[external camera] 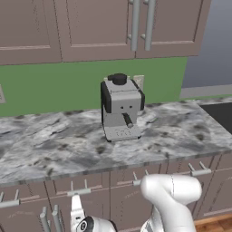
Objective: Take the pizza cutter from the drawer on the left and place it on the dining counter for cutting.
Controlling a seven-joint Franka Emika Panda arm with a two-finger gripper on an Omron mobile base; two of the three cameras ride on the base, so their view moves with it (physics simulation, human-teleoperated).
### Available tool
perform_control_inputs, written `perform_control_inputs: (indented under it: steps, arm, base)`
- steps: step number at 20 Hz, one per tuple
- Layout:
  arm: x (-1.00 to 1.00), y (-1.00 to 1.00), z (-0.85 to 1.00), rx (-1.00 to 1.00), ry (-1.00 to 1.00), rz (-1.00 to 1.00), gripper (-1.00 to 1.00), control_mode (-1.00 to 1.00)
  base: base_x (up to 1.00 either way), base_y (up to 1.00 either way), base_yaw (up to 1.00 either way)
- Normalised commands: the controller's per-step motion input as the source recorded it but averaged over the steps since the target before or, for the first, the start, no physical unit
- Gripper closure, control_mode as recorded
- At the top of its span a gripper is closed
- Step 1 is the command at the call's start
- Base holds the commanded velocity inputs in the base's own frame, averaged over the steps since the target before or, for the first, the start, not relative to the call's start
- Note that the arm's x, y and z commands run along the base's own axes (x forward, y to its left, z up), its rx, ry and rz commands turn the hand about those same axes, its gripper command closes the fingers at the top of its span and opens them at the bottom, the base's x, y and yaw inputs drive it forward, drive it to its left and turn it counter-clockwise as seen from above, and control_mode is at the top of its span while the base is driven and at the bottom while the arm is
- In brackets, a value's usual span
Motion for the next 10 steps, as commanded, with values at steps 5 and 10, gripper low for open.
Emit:
perform_control_inputs:
  steps: [5,10]
  arm:
    - [0.3,0.0,-0.03,0.0,0.0,0.0,-1.0,-1.0]
    - [0.24,0.0,0.0,0.0,0.0,0.0,-1.0,-1.0]
  base:
    - [0.0,0.0,0.0]
    - [0.0,0.0,0.0]
